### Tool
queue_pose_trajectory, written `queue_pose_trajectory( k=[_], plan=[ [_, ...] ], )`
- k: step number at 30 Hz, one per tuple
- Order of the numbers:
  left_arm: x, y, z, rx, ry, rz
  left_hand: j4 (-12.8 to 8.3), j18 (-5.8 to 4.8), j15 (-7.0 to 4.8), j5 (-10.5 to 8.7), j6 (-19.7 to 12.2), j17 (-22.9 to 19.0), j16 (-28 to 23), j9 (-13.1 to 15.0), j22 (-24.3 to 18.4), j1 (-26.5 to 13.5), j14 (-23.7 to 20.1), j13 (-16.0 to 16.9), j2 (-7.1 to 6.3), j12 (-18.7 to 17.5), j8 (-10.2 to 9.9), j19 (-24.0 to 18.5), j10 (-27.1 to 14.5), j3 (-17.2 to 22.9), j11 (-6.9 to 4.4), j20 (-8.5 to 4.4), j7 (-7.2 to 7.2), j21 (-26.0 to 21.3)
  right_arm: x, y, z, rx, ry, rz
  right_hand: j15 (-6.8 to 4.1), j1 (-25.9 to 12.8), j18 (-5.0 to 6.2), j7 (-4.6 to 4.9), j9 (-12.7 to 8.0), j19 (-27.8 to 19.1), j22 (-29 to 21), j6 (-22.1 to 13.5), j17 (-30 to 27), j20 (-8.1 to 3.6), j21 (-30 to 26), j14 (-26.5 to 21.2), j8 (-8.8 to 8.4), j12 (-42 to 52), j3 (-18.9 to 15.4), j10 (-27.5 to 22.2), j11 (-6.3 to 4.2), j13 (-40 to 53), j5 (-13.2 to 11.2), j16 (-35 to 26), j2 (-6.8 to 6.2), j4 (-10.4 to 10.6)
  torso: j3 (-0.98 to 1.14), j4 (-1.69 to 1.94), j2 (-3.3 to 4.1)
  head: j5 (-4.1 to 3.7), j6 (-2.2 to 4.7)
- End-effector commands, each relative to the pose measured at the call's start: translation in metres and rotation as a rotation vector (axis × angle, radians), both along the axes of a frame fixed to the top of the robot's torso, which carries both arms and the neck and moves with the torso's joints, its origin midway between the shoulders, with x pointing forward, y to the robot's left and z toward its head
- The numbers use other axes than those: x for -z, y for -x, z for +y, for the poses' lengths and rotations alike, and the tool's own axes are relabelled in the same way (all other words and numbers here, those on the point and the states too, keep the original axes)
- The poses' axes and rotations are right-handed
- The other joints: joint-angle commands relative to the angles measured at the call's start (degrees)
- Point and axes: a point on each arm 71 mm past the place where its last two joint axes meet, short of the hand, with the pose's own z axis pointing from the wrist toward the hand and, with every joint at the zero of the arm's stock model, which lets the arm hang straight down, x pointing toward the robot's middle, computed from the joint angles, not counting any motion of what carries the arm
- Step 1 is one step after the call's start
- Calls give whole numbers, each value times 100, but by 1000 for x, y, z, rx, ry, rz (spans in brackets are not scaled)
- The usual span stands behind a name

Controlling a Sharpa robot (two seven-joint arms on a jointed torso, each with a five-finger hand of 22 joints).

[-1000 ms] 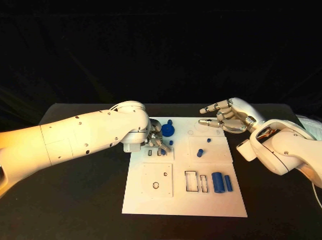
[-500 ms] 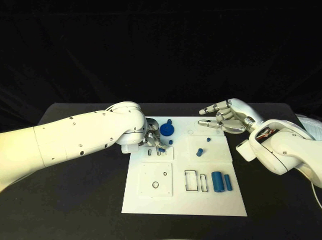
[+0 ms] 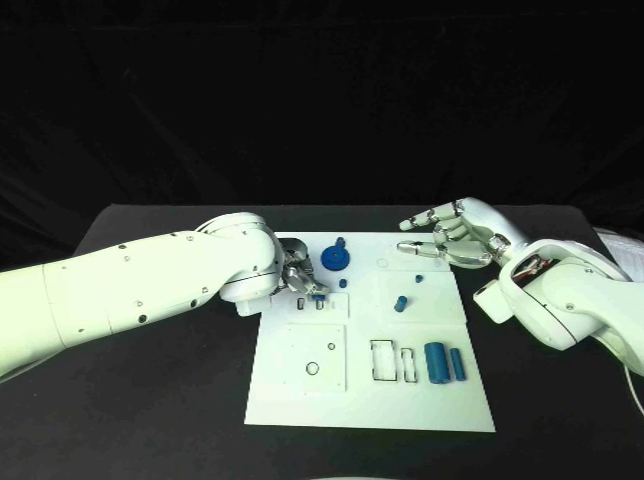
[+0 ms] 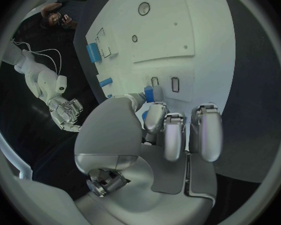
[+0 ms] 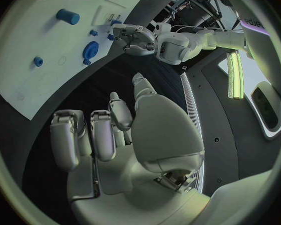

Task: Assemble the parts on the task board

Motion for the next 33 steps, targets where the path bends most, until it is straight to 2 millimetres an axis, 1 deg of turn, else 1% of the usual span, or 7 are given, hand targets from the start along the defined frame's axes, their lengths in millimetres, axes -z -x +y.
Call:
queue_pose_trajectory(
  k=[1, 10, 16, 22, 27, 31, 33],
  plan=[
    [0, 1, 1, -21, -10, -37, -837, -103, 31, 15, 32, 1507, 18, 8, 674, -56, 614, 5, -24, -16, 17, 115, 30, 883, 0, 3, -61, 16, 1, 1, 1, -15, 15, 1, -15, 25, 96, -6, 8, -3, 644, 29, 465, -14, -25, 371, 15, 25, -31, -7, -27, -9, 26, -30, 33, 8, -2, -6, 1, 10, -1],
    [8, 4, 0, -1, -37, -28, -886, -104, 33, 5, 28, 1507, 18, 21, 679, -78, 614, 8, -73, -13, 19, 117, 36, 917, -1, 3, -63, 16, 1, 1, 2, -18, 15, 2, -15, 23, 96, -6, 9, -2, 644, 29, 466, -14, -25, 371, 14, 23, -36, -8, -27, -11, 37, -30, 39, 13, -3, -14, 6, 20, -9],
    [12, 6, 0, 19, -59, -5, -1006, -105, 36, -14, 27, 1507, 18, 32, 687, -68, 614, 10, -168, -11, 7, 119, 47, 955, -2, 4, -63, 16, 2, 1, 2, -18, 15, 3, -15, 23, 96, -6, 9, -2, 644, 29, 466, -14, -25, 371, 14, 23, -36, -8, -27, -11, 37, -30, 39, 13, -2, -18, 6, 19, -19],
    [14, 6, 2, 20, -69, 3, -1027, -105, 37, -19, 30, 1507, 18, 31, 689, -65, 614, 9, -184, -12, 3, 119, 49, 958, -1, 4, -63, 17, 2, 1, 2, -18, 15, 3, -15, 23, 96, -6, 9, -2, 644, 29, 466, -14, -25, 371, 14, 23, -36, -8, -27, -11, 37, -30, 39, 13, -4, -9, 11, 11, -24],
    [14, 7, 2, 27, -76, 9, -1042, -106, 38, -21, 34, 1507, 18, 31, 693, -62, 614, 9, -194, -12, 0, 122, 51, 960, -2, 5, -63, 19, 2, 1, 2, -19, 15, 3, -16, 16, 97, -6, 9, -4, 641, 30, 464, -15, -27, 371, 14, 24, -45, -8, -26, -12, 51, -32, 49, 21, -5, -12, 9, 15, -40],
    [14, 8, 4, 33, -81, 14, -1099, -105, 40, -13, 62, 1507, 18, 36, 689, -49, 614, -13, -222, -33, 1, 117, 45, 996, -4, 6, -66, 14, 2, 1, 2, -20, 15, 3, -16, 16, 97, -6, 9, -4, 641, 30, 464, -15, -27, 371, 14, 24, -45, -8, -26, -12, 51, -32, 49, 21, -6, -21, 9, 18, -39],
    [15, 8, 4, 34, -83, 16, -1109, -105, 40, -10, 69, 1507, 18, 37, 691, -49, 614, -17, -230, -36, 2, 118, 45, 1005, -4, 6, -66, 14, 2, 1, 2, -20, 15, 4, -16, 16, 97, -6, 9, -4, 641, 30, 464, -15, -27, 371, 14, 24, -45, -8, -26, -12, 51, -32, 49, 21, -7, -12, 7, 10, -40]
  ],
)
